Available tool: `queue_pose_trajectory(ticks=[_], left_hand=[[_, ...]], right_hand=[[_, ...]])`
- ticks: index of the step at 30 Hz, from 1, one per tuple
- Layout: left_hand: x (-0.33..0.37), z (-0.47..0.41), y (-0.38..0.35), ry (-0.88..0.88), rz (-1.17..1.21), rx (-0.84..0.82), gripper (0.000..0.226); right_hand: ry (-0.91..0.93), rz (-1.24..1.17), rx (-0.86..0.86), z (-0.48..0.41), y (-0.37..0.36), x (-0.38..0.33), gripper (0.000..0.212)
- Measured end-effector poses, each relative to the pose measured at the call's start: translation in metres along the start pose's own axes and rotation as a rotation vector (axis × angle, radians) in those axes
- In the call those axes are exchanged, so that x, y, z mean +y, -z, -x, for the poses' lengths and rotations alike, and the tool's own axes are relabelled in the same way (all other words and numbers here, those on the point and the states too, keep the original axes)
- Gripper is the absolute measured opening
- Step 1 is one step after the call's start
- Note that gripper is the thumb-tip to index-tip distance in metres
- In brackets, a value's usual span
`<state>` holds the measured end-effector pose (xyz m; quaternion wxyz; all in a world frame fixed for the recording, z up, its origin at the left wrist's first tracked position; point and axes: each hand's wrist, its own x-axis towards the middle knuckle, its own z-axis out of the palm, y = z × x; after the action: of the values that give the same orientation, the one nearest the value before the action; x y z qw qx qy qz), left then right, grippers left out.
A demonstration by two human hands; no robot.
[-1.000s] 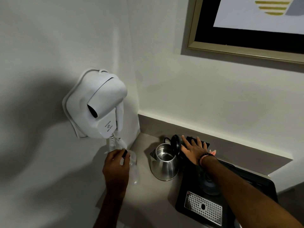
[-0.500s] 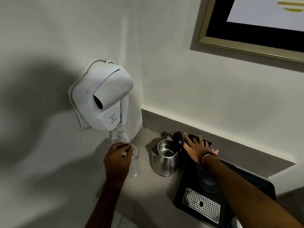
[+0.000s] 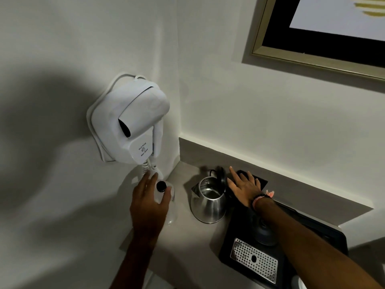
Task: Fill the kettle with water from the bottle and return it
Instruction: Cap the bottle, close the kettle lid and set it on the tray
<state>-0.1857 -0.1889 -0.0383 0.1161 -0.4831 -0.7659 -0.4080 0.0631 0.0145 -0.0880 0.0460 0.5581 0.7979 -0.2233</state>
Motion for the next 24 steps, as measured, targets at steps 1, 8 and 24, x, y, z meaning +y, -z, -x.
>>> queue_pose_trajectory(ticks=[1, 8, 24], left_hand=[[0.009, 0.001, -0.001, -0.037, 0.03, 0.059, 0.044], [0.07, 0.011, -0.054, -0.178, 0.152, -0.288, 0.068], [0.038, 0.035, -0.144, -0.128, -0.222, -0.783, 0.107]], right_hand=[[0.015, 0.023, 0.013, 0.0, -0.001, -0.004, 0.073], [0.203, 0.314, -0.02, 0.005, -0.013, -0.021, 0.079], [0.191, 0.232, -0.066, 0.003, -0.013, 0.002, 0.084]])
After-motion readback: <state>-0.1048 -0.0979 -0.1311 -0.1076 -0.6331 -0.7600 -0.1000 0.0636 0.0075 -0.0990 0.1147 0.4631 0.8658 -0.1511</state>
